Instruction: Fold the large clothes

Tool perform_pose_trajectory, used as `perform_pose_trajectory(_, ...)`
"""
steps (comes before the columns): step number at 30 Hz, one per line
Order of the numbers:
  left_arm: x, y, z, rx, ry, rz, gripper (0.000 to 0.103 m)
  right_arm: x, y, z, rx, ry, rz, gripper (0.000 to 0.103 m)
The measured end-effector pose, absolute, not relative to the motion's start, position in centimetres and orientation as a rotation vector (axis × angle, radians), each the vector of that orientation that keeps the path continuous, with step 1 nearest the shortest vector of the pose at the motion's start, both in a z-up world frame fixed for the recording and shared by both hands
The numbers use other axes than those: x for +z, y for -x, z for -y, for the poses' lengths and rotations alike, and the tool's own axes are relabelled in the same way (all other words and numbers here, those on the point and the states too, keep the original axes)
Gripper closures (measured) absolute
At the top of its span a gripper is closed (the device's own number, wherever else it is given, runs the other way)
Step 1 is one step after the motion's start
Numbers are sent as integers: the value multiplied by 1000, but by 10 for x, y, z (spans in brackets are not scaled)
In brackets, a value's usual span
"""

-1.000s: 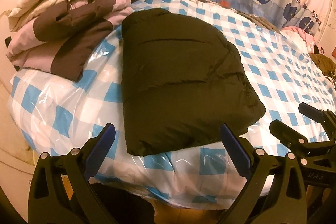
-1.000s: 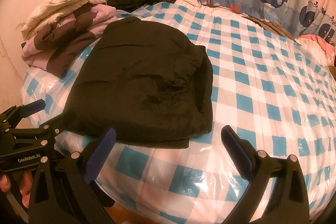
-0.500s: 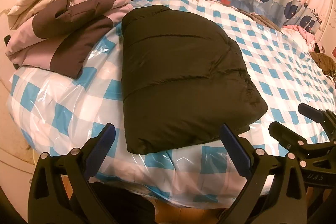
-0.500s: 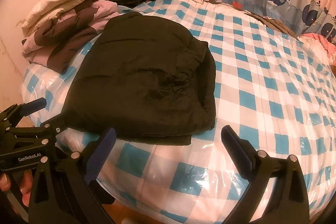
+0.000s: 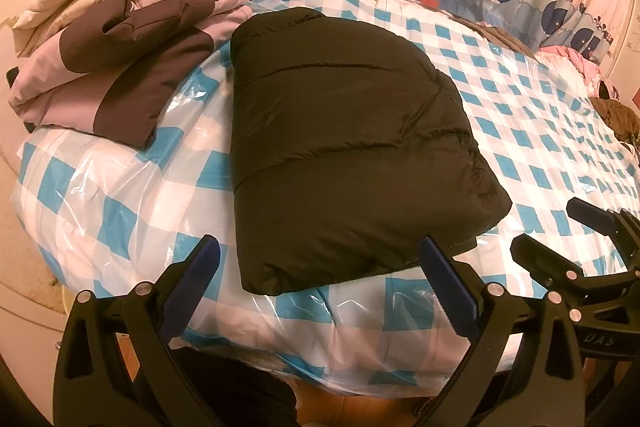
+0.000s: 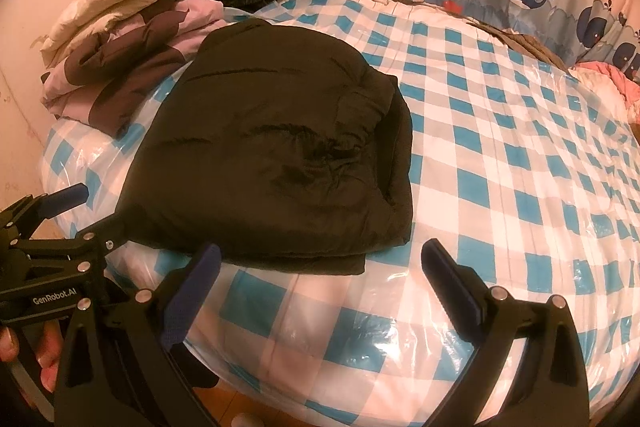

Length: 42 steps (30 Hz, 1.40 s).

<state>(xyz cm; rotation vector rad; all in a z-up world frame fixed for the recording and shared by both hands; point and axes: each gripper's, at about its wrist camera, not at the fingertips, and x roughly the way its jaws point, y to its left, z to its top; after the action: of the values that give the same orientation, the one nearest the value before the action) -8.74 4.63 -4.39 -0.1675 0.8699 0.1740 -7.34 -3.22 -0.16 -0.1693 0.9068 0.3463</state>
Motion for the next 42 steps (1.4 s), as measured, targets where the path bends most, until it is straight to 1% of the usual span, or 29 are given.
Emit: perform_pose_trajectory(42, -49, 86, -48, 162, 167, -877, 8, -7, 75, 26, 362, 171, -916, 7)
